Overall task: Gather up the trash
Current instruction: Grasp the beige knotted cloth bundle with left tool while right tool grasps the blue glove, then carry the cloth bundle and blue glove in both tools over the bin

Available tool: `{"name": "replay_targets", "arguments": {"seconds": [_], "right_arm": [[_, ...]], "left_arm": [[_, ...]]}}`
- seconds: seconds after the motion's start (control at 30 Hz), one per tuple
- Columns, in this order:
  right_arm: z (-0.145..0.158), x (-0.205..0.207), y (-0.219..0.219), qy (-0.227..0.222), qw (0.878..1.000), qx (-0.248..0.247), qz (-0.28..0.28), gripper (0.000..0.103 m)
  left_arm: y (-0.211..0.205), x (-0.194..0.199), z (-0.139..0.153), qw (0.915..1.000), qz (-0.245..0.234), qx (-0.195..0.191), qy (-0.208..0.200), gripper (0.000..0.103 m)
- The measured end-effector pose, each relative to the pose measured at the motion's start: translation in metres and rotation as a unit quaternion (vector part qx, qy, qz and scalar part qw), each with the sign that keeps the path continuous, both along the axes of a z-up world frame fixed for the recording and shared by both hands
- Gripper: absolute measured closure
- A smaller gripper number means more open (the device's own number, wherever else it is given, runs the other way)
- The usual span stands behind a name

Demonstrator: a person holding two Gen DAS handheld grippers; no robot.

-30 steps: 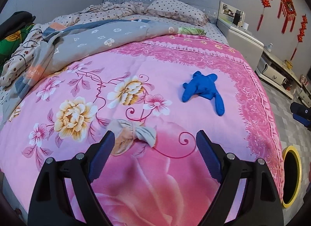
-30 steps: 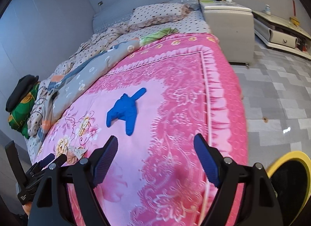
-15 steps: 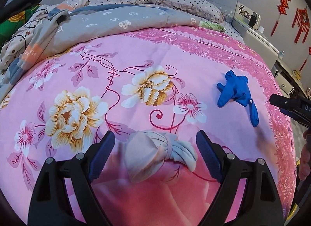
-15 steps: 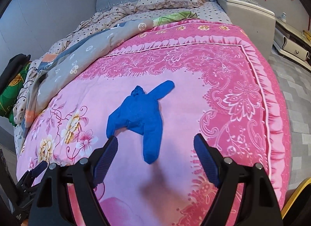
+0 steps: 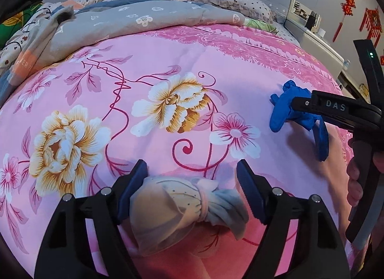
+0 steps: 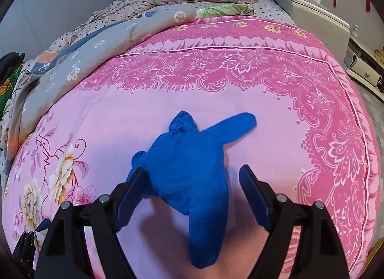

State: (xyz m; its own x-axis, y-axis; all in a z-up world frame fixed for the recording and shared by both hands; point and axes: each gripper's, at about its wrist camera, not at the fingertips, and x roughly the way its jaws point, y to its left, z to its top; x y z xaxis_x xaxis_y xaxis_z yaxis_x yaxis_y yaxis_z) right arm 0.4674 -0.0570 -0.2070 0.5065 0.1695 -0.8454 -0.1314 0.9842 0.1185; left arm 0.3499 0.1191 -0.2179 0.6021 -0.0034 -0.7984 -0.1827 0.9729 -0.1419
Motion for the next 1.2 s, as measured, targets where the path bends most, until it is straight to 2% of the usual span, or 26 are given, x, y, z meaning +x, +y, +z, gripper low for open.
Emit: {"name": "replay_targets", "arguments": {"seconds": [0.1,0.13,0.17,0.27,0.37,0.47,0.77,1.2], "right_arm": [[-0.007,0.001,0.007,0.003,1.0,-0.008,0.004,0.034],[-0.009,0.001,0.009,0.002,1.0,-0.011,0.004,0.038],[-0.009,0.0,0.011,-0.003,1.0,-0.014,0.007,0.047],[-0.008,-0.003,0.019,-0.008,1.0,-0.018,0.023,0.066],[-0.01,-0.006,0.023,-0.004,0.999,-0.014,0.033,0.082],[-0.006,-0.009,0.022,-0.006,0.999,0.0,0.039,0.089],[0.017,-0.032,0.011,-0.012,0.998,0.016,0.058,0.093],[0.051,-0.097,-0.031,-0.017,0.997,0.036,0.069,0.094]], "left_arm": [[-0.002,-0.002,-0.001,1.0,0.006,0.001,-0.008,0.033],[-0.002,-0.003,-0.001,0.9999,0.007,0.0,-0.009,0.038],[-0.002,-0.003,-0.001,0.9999,0.009,0.002,-0.01,0.044],[-0.001,-0.004,-0.002,0.9998,0.011,-0.002,-0.013,0.054],[0.001,-0.006,-0.001,0.9997,0.009,-0.011,-0.019,0.057],[0.004,-0.007,0.001,0.9995,0.011,-0.022,-0.022,0.06],[-0.003,-0.018,0.024,0.9991,0.001,-0.013,-0.039,0.063],[-0.038,-0.067,0.072,0.9969,-0.036,-0.011,-0.069,0.063]]}}
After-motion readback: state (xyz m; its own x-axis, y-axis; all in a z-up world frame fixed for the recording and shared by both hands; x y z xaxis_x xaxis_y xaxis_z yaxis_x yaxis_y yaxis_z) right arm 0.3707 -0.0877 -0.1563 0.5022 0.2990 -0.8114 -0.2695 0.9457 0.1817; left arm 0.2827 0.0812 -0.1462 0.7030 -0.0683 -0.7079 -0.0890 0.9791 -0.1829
